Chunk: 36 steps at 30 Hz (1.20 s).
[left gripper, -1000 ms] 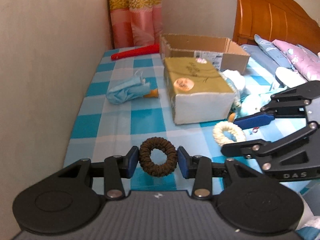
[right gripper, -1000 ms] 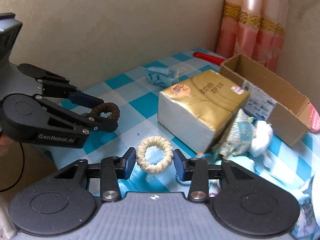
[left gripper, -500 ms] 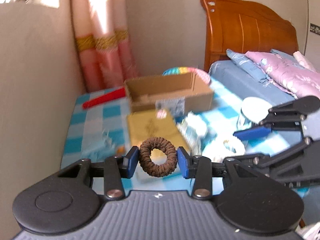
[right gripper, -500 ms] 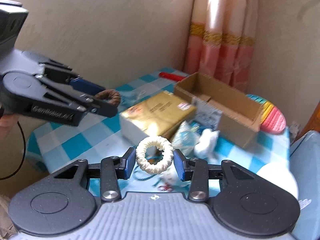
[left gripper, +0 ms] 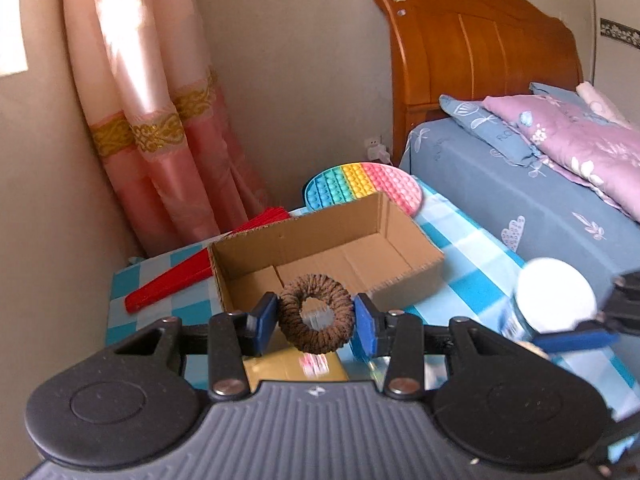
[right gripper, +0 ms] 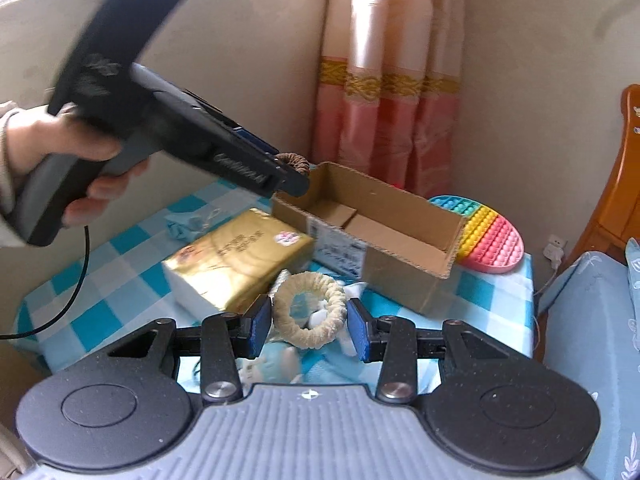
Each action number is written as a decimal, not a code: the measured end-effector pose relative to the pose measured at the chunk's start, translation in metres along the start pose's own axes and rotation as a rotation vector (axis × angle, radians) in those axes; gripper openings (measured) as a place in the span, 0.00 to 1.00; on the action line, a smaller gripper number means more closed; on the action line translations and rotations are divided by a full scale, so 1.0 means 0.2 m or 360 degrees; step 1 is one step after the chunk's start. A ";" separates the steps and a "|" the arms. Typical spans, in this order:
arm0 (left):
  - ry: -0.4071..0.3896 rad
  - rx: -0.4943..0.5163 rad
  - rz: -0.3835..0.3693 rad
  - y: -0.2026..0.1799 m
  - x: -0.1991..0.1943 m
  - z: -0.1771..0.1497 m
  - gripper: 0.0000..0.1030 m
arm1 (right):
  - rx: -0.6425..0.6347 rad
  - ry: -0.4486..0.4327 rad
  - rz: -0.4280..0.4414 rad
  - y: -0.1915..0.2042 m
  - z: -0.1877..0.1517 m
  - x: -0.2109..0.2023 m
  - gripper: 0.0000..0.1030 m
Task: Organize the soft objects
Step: 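Carry both hair ties into the cardboard box and open both grippers, then withdraw both grippers from the box back over the table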
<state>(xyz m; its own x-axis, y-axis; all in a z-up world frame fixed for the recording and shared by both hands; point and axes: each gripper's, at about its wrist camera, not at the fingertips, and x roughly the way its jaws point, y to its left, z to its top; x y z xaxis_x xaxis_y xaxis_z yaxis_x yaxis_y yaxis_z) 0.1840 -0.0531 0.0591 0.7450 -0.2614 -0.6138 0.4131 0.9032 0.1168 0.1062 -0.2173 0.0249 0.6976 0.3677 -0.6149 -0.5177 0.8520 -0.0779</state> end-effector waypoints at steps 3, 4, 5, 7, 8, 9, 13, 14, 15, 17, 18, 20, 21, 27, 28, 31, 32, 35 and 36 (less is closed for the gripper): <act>0.0048 -0.0046 -0.0009 0.06 0.14 0.07 0.40 | 0.0016 -0.0001 -0.0016 -0.03 0.02 0.02 0.45; 0.0065 -0.0071 0.0000 0.08 0.18 0.09 0.43 | 0.0024 0.0002 -0.0016 -0.04 0.03 0.02 0.45; 0.0078 -0.0099 0.0009 0.11 0.22 0.10 0.46 | 0.0032 0.0004 -0.0018 -0.05 0.03 0.03 0.45; 0.0072 -0.0160 0.0021 0.15 0.29 0.12 0.76 | 0.0046 0.0001 -0.0022 -0.07 0.05 0.05 0.45; 0.0084 -0.0196 0.0030 0.18 0.32 0.12 0.82 | 0.0049 0.0003 -0.0025 -0.08 0.05 0.06 0.45; 0.0094 -0.0222 0.0052 0.19 0.34 0.12 0.86 | 0.0053 0.0005 -0.0031 -0.08 0.06 0.07 0.45; 0.0056 -0.0241 0.0139 0.22 0.35 0.09 0.91 | 0.0066 0.0018 -0.0048 -0.11 0.08 0.10 0.45; 0.0045 -0.0258 0.0148 0.22 0.32 0.07 0.93 | 0.0071 0.0022 -0.0051 -0.12 0.09 0.11 0.45; 0.0025 -0.0272 0.0160 0.22 0.28 0.06 0.97 | 0.0078 0.0024 -0.0054 -0.13 0.10 0.12 0.45; -0.0021 -0.0271 0.0179 0.21 0.19 0.02 0.99 | 0.0087 0.0020 -0.0073 -0.15 0.13 0.13 0.45; -0.0037 -0.0263 0.0192 0.20 0.15 0.01 0.99 | 0.0091 0.0020 -0.0083 -0.17 0.15 0.15 0.45; -0.0041 -0.0233 0.0240 0.17 0.04 -0.05 0.99 | 0.0096 0.0024 -0.0098 -0.19 0.18 0.17 0.45; -0.0034 -0.0217 0.0277 0.15 -0.02 -0.09 0.99 | 0.0092 0.0026 -0.0100 -0.20 0.21 0.19 0.45; -0.0045 -0.0265 0.0281 0.08 -0.28 -0.37 0.99 | 0.0063 0.0023 -0.0154 -0.25 0.39 0.36 0.45; -0.0021 -0.0295 0.0263 0.08 -0.30 -0.42 0.99 | 0.0061 0.0031 -0.0162 -0.26 0.42 0.40 0.45; 0.0052 -0.0350 0.0242 0.07 -0.32 -0.53 0.99 | 0.0053 0.0041 -0.0189 -0.28 0.50 0.49 0.46; 0.0073 -0.0349 0.0241 0.07 -0.32 -0.56 0.99 | 0.0049 0.0048 -0.0198 -0.29 0.53 0.52 0.49; 0.0132 -0.0347 0.0280 0.07 -0.31 -0.62 0.99 | 0.0080 0.0055 -0.0225 -0.30 0.59 0.59 0.88; 0.0135 -0.0345 0.0289 0.07 -0.32 -0.63 0.99 | 0.0090 0.0039 -0.0213 -0.31 0.60 0.59 0.93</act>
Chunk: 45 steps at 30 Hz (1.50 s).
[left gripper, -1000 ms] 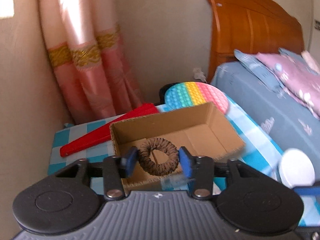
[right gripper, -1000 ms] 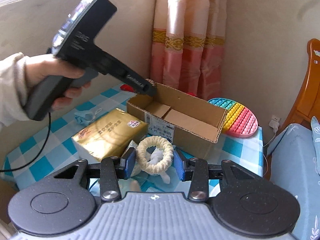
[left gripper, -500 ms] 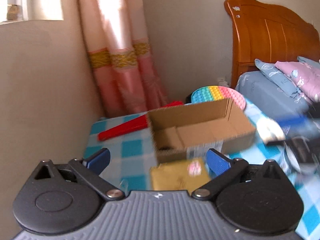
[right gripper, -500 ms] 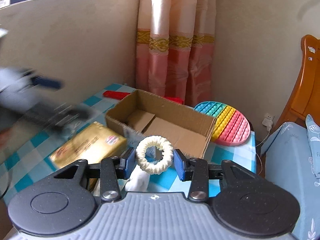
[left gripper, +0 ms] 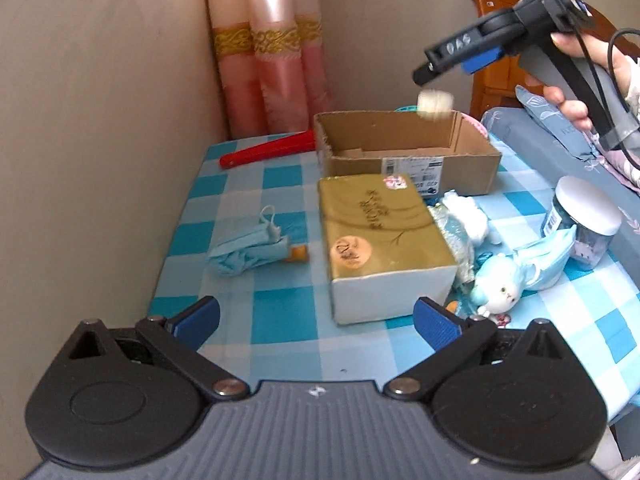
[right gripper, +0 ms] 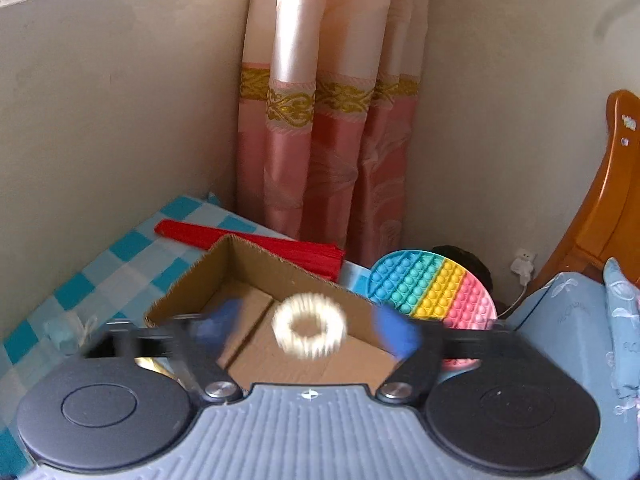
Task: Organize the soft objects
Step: 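Withdraw both grippers from the box back over the table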
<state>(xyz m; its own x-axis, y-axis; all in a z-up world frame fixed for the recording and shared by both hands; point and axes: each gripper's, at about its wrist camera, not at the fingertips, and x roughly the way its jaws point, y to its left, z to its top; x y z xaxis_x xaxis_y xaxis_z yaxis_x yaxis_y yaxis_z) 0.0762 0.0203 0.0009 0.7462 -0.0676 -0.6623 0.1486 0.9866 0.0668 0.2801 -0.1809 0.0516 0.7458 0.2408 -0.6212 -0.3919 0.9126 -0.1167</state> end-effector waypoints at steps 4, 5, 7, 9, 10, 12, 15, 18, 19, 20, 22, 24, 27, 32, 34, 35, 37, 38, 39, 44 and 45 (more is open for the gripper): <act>0.0000 -0.0037 -0.0009 0.04 0.00 -0.02 0.99 | 0.0033 -0.0018 0.0065 0.02 -0.02 -0.03 1.00; 0.0000 -0.0041 -0.0013 0.04 0.00 -0.02 0.99 | 0.0039 -0.0013 0.0066 0.02 -0.03 -0.04 1.00; -0.0004 -0.0042 -0.0015 0.05 0.00 -0.02 0.99 | 0.0039 0.0014 0.0057 0.04 -0.05 -0.06 1.00; -0.0012 -0.0038 -0.0017 0.06 0.00 -0.03 0.99 | 0.0035 0.0036 0.0059 0.05 -0.08 -0.08 1.00; -0.0016 -0.0037 -0.0021 0.06 0.00 -0.03 0.99 | 0.0033 0.0044 0.0065 0.06 -0.10 -0.10 1.00; -0.0020 -0.0039 -0.0033 0.06 0.00 -0.04 0.99 | 0.0028 0.0056 0.0092 0.08 -0.14 -0.13 1.00; -0.0026 -0.0041 -0.0044 0.06 -0.01 -0.04 0.99 | 0.0036 0.0070 0.0148 0.12 -0.20 -0.18 1.00; -0.0032 -0.0039 -0.0050 0.06 -0.02 -0.05 0.99 | 0.0033 0.0084 0.0226 0.17 -0.29 -0.24 1.00; -0.0034 -0.0040 -0.0051 0.06 -0.03 -0.05 0.99 | 0.0008 0.0092 0.0249 0.19 -0.32 -0.25 1.00; -0.0034 -0.0042 -0.0055 0.06 -0.03 -0.06 0.99 | -0.0016 0.0097 0.0264 0.22 -0.36 -0.26 1.00; -0.0030 -0.0044 -0.0063 0.05 -0.03 -0.06 0.99 | -0.0034 0.0115 0.0302 0.26 -0.43 -0.27 1.00; -0.0023 -0.0037 -0.0060 0.05 -0.03 -0.08 0.99 | -0.0036 0.0151 0.0348 0.30 -0.51 -0.28 1.00; -0.0010 -0.0024 -0.0056 0.04 -0.03 -0.09 0.99 | -0.0038 0.0187 0.0398 0.35 -0.60 -0.29 1.00; 0.0007 -0.0034 -0.0042 0.04 -0.03 -0.11 0.99 | -0.0053 0.0228 0.0450 0.42 -0.69 -0.28 1.00; 0.0012 -0.0033 -0.0036 0.04 -0.04 -0.11 0.99 | -0.0064 0.0252 0.0452 0.44 -0.72 -0.26 1.00; 0.0012 -0.0031 -0.0035 0.04 -0.04 -0.12 0.99 | -0.0069 0.0262 0.0444 0.44 -0.73 -0.24 1.00; 0.0015 -0.0026 -0.0034 0.03 -0.05 -0.12 0.99 | -0.0068 0.0292 0.0433 0.45 -0.76 -0.23 1.00; 0.0016 -0.0024 -0.0031 0.03 -0.05 -0.13 0.99 | -0.0061 0.0296 0.0432 0.45 -0.77 -0.24 1.00; 0.0019 -0.0022 -0.0029 0.03 -0.06 -0.13 0.99 | -0.0059 0.0298 0.0424 0.45 -0.78 -0.25 1.00; 0.0027 -0.0021 -0.0026 0.03 -0.06 -0.14 0.99 | -0.0034 0.0322 0.0469 0.45 -0.85 -0.33 1.00; 0.0028 -0.0020 -0.0028 0.03 -0.06 -0.14 0.99 | -0.0027 0.0331 0.0481 0.45 -0.87 -0.35 1.00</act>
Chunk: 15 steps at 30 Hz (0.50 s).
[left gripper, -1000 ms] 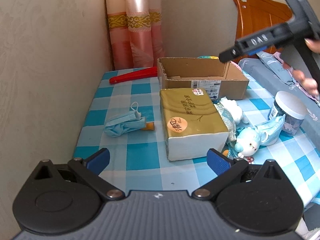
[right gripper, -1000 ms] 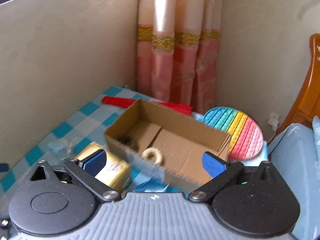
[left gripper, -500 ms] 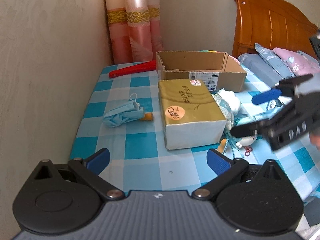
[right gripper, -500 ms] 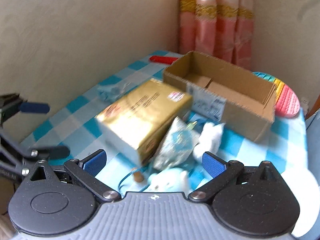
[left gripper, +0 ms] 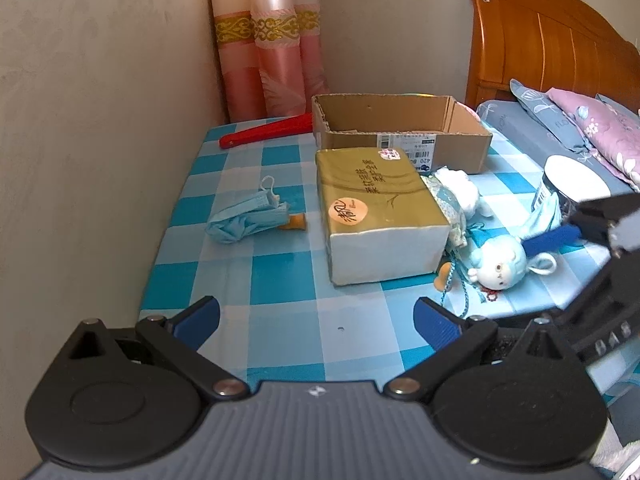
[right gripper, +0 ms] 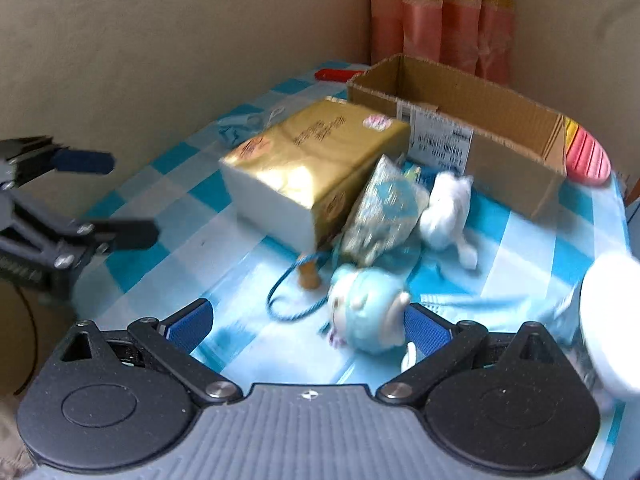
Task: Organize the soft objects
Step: 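Withdraw both grippers from the box back over the table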
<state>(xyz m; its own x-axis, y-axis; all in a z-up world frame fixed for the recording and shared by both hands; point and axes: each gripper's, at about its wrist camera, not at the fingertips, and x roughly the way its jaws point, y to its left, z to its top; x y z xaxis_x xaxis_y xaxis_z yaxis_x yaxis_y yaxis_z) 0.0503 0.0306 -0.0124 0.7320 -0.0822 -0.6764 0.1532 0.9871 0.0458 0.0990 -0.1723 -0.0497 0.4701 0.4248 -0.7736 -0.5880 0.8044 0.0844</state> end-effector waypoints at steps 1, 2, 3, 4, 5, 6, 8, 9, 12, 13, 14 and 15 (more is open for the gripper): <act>0.0001 0.0001 -0.0001 0.00 0.00 0.00 0.99 | 0.0009 0.0011 0.0014 0.01 -0.02 -0.01 1.00; 0.0001 0.0003 -0.0003 -0.01 0.00 0.00 0.99 | 0.0018 0.0022 0.0020 0.01 -0.04 -0.01 1.00; 0.0001 0.0007 -0.0008 -0.01 0.00 0.00 0.99 | 0.0022 0.0031 0.0016 0.02 -0.07 0.00 1.00; 0.0001 0.0011 -0.0012 -0.02 0.00 0.00 0.99 | 0.0020 0.0042 0.0006 0.03 -0.09 0.00 1.00; 0.0002 0.0016 -0.0016 -0.02 0.00 0.00 0.99 | 0.0020 0.0058 -0.0006 0.03 -0.11 0.02 1.00; 0.0002 0.0021 -0.0017 -0.03 0.00 0.00 0.99 | 0.0024 0.0074 -0.0015 0.03 -0.13 0.03 1.00; 0.0002 0.0026 -0.0023 -0.04 0.00 -0.01 0.99 | 0.0034 0.0087 -0.0024 0.03 -0.15 0.05 1.00; 0.0004 0.0028 -0.0025 -0.04 0.00 -0.01 0.99 | 0.0022 0.0066 -0.0026 0.04 -0.16 0.04 1.00; 0.0007 0.0034 -0.0036 -0.05 0.01 -0.01 0.99 | -0.0020 0.0063 -0.0043 0.06 -0.17 0.05 1.00; 0.0007 0.0033 -0.0043 -0.05 0.01 -0.01 0.99 | -0.0047 0.0059 -0.0053 0.07 -0.18 0.05 1.00; 0.0009 0.0031 -0.0050 -0.05 0.02 -0.01 0.99 | -0.0083 0.0060 -0.0067 0.08 -0.19 0.05 1.00; 0.0015 0.0029 -0.0053 -0.05 0.03 -0.01 0.99 | -0.0132 0.0061 -0.0089 0.10 -0.19 0.06 1.00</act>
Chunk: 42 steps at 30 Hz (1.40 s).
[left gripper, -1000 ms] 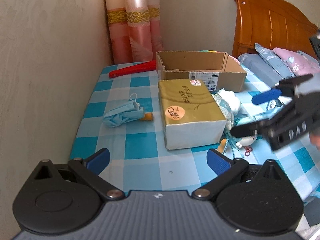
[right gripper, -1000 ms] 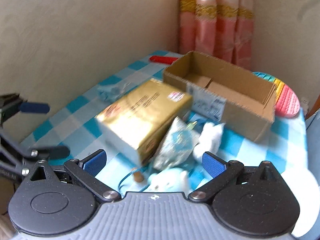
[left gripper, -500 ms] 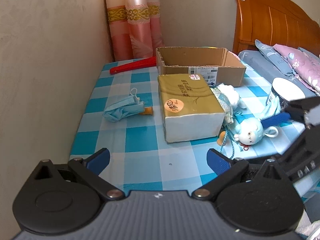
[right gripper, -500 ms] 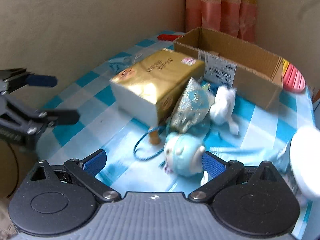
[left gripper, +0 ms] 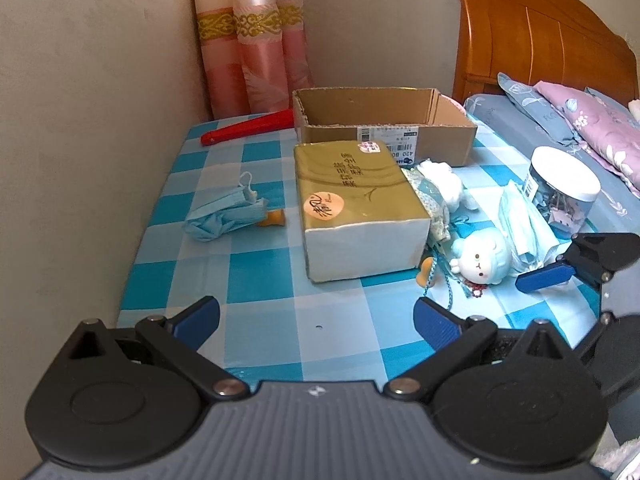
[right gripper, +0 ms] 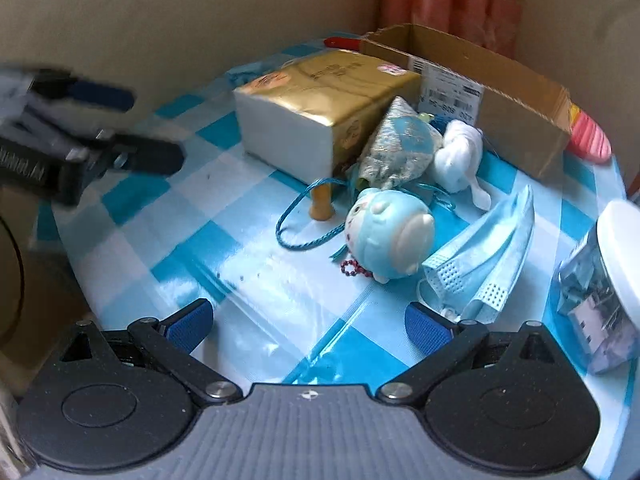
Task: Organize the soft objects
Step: 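Withdraw both grippers from the box back over the table, then grasp the blue-white plush doll with the right gripper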
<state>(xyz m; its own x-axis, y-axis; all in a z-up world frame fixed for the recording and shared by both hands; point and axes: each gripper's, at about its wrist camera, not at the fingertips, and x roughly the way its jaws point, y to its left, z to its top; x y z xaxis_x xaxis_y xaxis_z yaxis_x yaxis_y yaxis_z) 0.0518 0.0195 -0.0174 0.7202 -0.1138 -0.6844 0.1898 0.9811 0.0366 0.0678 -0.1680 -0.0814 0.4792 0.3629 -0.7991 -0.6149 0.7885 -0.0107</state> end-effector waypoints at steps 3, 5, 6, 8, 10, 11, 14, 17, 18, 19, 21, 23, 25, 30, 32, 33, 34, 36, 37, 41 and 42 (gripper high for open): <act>0.0017 0.0009 -0.0001 -0.01 0.03 0.00 0.99 | -0.0001 -0.0084 -0.0015 0.01 -0.04 -0.01 1.00; 0.0034 0.0015 -0.0005 -0.02 0.04 0.00 0.99 | 0.0006 -0.0115 -0.0015 0.00 -0.06 -0.02 1.00; 0.0043 0.0018 -0.0007 -0.02 0.05 0.00 0.99 | 0.0009 -0.0126 -0.0017 0.00 -0.07 -0.02 1.00; 0.0061 0.0022 -0.0013 -0.03 0.07 -0.01 0.99 | 0.0013 -0.0147 -0.0020 0.00 -0.07 -0.02 1.00; 0.0070 0.0031 -0.0020 -0.04 0.08 -0.01 0.99 | 0.0013 -0.0186 -0.0021 0.00 -0.09 -0.03 1.00; 0.0075 0.0034 -0.0025 -0.05 0.09 -0.01 0.99 | 0.0013 -0.0202 -0.0022 0.00 -0.11 -0.03 1.00; 0.0090 0.0042 -0.0033 -0.06 0.11 -0.01 0.99 | 0.0021 -0.0240 -0.0032 0.01 -0.13 -0.05 1.00; 0.0098 0.0038 -0.0039 -0.07 0.12 -0.01 0.99 | 0.0021 -0.0280 -0.0036 0.01 -0.15 -0.05 1.00; 0.0099 0.0033 -0.0042 -0.07 0.13 -0.01 1.00 | 0.0026 -0.0269 -0.0040 0.01 -0.14 -0.05 1.00; 0.0102 0.0028 -0.0043 -0.06 0.13 -0.01 1.00 | 0.0034 -0.0243 -0.0043 0.01 -0.13 -0.05 1.00; 0.0106 0.0018 -0.0036 -0.06 0.14 -0.01 1.00 | 0.0032 -0.0222 -0.0065 0.02 -0.11 -0.07 1.00; 0.0103 0.0007 -0.0029 -0.05 0.14 -0.01 1.00 | -0.0005 -0.0293 -0.0092 0.03 -0.10 -0.11 1.00; 0.0094 -0.0009 -0.0024 -0.03 0.13 0.00 1.00 | -0.0049 -0.0350 -0.0117 0.04 -0.07 -0.14 1.00; 0.0086 -0.0054 -0.0012 0.01 0.14 0.00 1.00 | -0.0105 -0.0408 -0.0171 0.04 0.01 -0.13 0.97; 0.0090 -0.0064 -0.0012 0.02 0.14 0.00 1.00 | -0.0087 -0.0360 -0.0198 0.02 0.04 -0.09 0.86; 0.0090 -0.0064 -0.0011 0.02 0.14 -0.01 0.99 | -0.0072 -0.0345 -0.0202 0.00 0.04 -0.08 0.85; 0.0091 -0.0063 -0.0011 0.02 0.14 -0.01 0.99 | -0.0052 -0.0343 -0.0200 -0.02 0.05 -0.06 0.83; 0.0089 -0.0063 -0.0014 0.02 0.14 -0.01 0.99 | -0.0021 -0.0343 -0.0200 -0.05 0.06 -0.05 0.81; 0.0086 -0.0064 -0.0017 0.03 0.14 -0.01 0.99 | -0.0016 -0.0338 -0.0204 -0.05 0.07 -0.05 0.80; 0.0084 -0.0061 -0.0027 0.04 0.15 -0.01 0.99 | -0.0015 -0.0314 -0.0251 -0.06 0.08 -0.03 0.73; 0.0088 -0.0057 -0.0031 0.03 0.15 -0.01 0.99 | -0.0009 -0.0314 -0.0260 -0.06 0.08 -0.03 0.73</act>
<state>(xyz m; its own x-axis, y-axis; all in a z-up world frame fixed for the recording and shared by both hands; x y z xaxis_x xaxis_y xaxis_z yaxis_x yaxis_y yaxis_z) 0.0730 0.0229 -0.0400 0.6786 -0.1251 -0.7238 0.1789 0.9839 -0.0024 0.0819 -0.1724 -0.0668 0.6854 0.3211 -0.6535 -0.5224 0.8420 -0.1342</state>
